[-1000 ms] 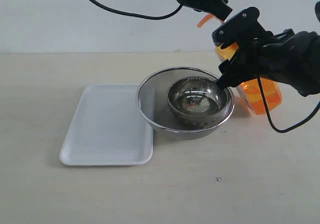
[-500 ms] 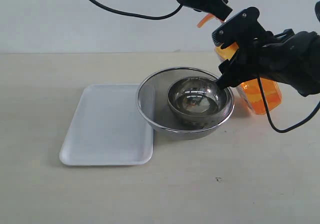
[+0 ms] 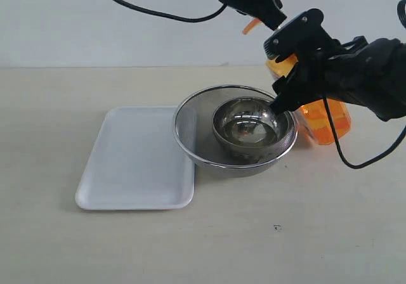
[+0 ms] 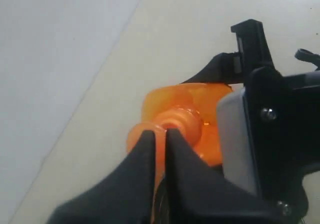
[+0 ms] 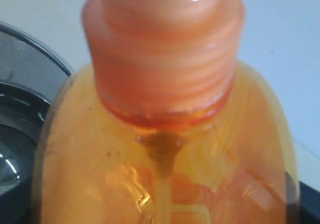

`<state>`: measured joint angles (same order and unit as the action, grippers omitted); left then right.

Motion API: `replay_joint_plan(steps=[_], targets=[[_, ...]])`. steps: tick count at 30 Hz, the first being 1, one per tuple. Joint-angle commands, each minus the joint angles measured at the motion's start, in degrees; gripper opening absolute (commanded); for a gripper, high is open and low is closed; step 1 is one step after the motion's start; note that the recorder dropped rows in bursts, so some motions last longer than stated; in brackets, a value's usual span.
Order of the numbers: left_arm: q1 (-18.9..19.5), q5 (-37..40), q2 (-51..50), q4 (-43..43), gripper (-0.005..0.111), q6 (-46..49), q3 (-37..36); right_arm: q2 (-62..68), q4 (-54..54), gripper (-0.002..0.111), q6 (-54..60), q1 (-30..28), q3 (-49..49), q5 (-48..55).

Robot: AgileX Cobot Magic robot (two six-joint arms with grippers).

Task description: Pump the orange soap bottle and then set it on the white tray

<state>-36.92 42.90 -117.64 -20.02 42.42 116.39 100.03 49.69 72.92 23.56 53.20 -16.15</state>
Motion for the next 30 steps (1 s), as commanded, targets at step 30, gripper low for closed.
replay_joint_plan(steps=[30], targets=[[2.64,-0.68,-1.1,-1.62,0.005,-3.0,-0.13,0.62,1.34,0.0,-1.85,0.43,-0.5,5.91]])
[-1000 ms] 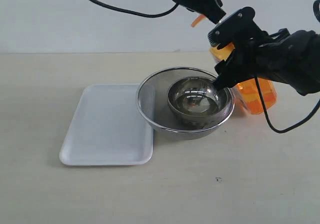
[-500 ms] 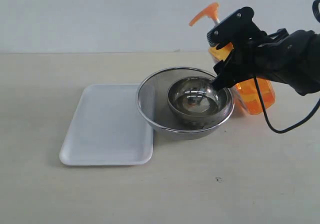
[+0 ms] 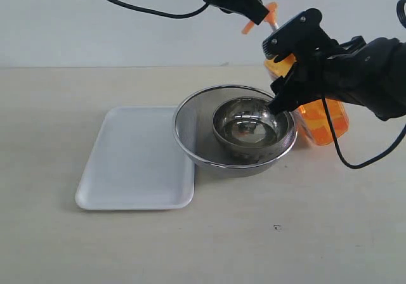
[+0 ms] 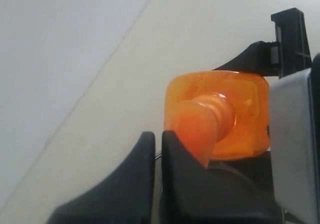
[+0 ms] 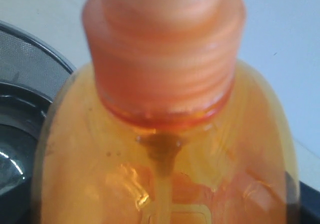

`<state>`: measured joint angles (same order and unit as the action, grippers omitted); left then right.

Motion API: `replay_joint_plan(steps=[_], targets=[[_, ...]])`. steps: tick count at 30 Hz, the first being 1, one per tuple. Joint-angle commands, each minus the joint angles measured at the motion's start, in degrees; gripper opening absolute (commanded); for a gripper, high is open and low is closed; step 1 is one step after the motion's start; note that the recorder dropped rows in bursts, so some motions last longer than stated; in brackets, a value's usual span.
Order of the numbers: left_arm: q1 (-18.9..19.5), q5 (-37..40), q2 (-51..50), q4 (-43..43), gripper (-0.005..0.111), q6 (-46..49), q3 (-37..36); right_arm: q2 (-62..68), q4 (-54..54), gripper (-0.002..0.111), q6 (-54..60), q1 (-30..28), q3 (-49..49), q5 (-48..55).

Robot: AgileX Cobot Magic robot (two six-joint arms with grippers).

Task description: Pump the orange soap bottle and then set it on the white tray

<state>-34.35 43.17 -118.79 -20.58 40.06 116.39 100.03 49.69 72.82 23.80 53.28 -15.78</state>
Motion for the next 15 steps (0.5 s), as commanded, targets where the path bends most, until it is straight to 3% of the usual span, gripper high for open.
replay_joint_plan(steps=[1,9,15], targets=[[0.07,-1.24,0.05,-1.07,0.005,-0.65,-0.13,0.62,1.34,0.0,-1.75,0.2,-0.58,5.54],[-0.18,-1.49,0.05,-1.43,0.005,-0.65,-0.13,0.62,1.34,0.0,-1.75,0.2,-0.58,5.54],[-0.18,-2.07,0.05,-8.13,0.005,3.8,-0.13,0.62,1.34,0.0,-1.75,0.2,-0.58,5.67]])
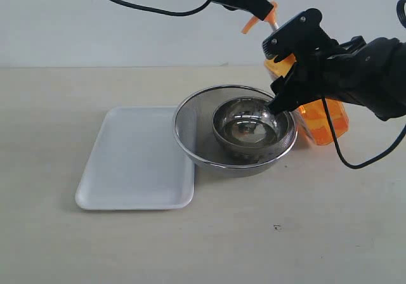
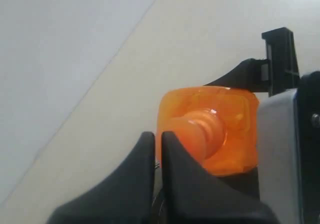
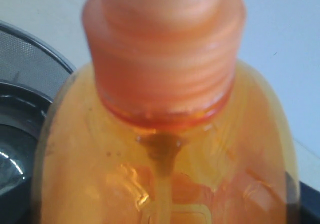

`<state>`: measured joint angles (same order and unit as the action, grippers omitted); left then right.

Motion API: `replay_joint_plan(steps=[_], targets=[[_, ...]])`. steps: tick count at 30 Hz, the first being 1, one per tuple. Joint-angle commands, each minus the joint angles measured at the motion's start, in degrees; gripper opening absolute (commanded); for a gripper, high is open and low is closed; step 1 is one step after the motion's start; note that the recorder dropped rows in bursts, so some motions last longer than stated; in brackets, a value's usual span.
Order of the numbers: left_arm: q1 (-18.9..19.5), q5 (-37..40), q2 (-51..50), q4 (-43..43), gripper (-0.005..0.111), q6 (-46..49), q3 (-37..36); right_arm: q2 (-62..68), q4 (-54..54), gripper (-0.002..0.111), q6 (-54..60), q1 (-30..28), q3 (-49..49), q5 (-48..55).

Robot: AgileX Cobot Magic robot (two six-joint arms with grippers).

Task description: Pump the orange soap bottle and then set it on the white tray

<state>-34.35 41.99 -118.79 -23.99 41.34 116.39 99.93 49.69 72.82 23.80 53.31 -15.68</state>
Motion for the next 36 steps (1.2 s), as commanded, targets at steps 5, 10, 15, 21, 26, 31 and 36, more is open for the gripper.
replay_joint_plan(steps=[5,10,15,21,26,31,36], targets=[[-0.18,-1.0,0.05,-4.78,0.005,3.3,-0.13,0.72,1.34,0.0,-1.75,0.2,-0.61,5.47],[-0.18,-1.14,0.05,-4.52,0.005,3.3,-0.13,0.72,1.34,0.0,-1.75,0.2,-0.61,5.64],[-0.18,-0.8,0.05,-4.54,0.005,3.3,-0.13,0.72,1.34,0.0,-1.75,0.2,-0.61,5.64],[-0.18,1.13,-1.96,-4.81,0.005,3.3,-0.13,0.72,1.34,0.0,-1.75,0.2,-0.61,5.64],[-0.57,1.43,-3.05,-4.9,0.005,3.3,-0.13,0.72,1.34,0.0,-1.75,0.2,-0.61,5.64],[-1.44,1.47,-3.3,-4.9,0.005,3.3,-0.13,0.72,1.34,0.0,-1.75,0.2,-0.61,5.64],[-1.93,2.16,-3.63,-4.9,0.005,3.3,-0.13,0.72,1.34,0.0,-1.75,0.2,-0.61,5.64]])
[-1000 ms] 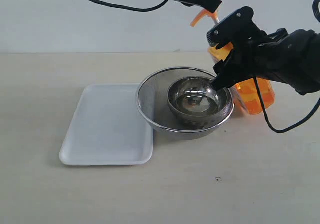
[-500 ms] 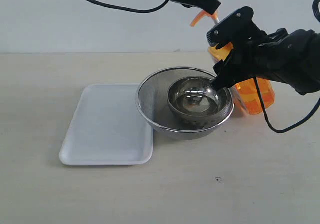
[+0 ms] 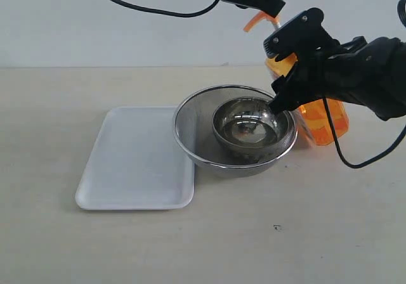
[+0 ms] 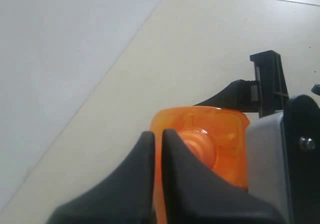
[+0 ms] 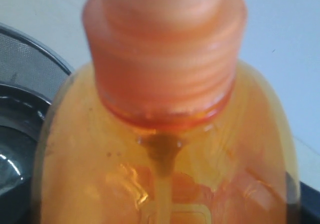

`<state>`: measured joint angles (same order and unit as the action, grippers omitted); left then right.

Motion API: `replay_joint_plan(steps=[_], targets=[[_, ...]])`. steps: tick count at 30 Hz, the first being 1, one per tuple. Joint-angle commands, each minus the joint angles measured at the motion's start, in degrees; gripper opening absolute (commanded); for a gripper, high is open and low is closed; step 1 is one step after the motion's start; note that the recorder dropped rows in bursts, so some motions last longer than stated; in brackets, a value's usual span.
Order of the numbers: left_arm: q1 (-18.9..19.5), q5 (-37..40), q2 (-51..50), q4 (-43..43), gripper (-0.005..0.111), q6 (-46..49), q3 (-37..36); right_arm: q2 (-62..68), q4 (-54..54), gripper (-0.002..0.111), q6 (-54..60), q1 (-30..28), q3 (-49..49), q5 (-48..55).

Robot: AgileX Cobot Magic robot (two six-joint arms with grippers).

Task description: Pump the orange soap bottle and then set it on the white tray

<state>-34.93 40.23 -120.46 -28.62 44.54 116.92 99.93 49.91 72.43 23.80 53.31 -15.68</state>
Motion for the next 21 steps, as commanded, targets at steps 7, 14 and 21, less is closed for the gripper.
replay_joint_plan(steps=[7,14,21], targets=[[-1.35,4.64,-1.95,-0.27,0.005,0.1,-0.66,0.72,1.12,0.0,-1.37,0.2,-0.61,5.64],[-1.35,5.74,-3.0,-0.54,0.005,-0.13,-0.66,0.72,1.12,0.0,-1.37,0.2,-0.61,5.64],[-1.46,6.52,-4.2,-0.54,0.005,-0.55,-0.66,0.72,1.12,0.0,-1.37,0.2,-0.61,5.64]])
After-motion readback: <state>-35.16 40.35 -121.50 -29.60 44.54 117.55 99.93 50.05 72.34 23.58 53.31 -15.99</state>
